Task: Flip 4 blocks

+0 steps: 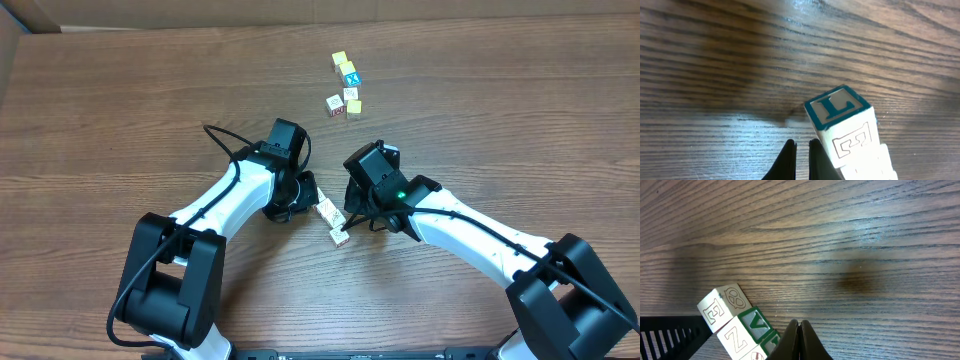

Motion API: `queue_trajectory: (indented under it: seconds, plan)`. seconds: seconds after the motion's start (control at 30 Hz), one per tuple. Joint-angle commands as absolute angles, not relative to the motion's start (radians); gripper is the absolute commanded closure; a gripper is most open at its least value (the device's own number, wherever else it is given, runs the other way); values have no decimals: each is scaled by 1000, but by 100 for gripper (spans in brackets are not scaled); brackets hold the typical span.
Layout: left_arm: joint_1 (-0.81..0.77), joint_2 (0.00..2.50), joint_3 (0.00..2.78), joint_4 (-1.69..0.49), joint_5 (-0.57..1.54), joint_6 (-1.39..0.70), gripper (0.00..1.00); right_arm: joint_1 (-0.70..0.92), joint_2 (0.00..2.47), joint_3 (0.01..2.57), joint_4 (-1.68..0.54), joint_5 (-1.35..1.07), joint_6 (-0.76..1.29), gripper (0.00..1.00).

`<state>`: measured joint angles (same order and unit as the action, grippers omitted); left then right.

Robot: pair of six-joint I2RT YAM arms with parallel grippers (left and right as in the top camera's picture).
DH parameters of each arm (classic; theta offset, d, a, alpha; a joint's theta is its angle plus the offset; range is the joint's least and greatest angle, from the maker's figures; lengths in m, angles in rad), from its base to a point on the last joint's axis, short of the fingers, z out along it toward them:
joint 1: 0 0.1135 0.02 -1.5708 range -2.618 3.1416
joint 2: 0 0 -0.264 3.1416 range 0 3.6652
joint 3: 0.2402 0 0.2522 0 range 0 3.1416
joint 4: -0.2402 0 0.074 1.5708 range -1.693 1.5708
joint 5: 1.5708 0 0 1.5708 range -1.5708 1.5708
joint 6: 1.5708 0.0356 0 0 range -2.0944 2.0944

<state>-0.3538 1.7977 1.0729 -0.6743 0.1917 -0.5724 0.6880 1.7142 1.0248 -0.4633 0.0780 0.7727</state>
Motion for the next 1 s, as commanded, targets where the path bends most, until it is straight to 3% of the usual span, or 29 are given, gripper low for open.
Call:
queue_trajectory:
  seconds: [0.0, 0.63, 0.97]
  plan:
    - [-361, 1811, 1063, -676, 211, -584, 96, 688, 1713, 1040, -458, 85, 762, 96]
    - [-356, 1810, 1066, -676, 174, -598, 96, 688, 1713, 1041, -480, 58, 762, 96]
    - [-345, 1810, 1277, -807, 15, -530, 96, 689, 1553, 1095, -690, -38, 788, 96]
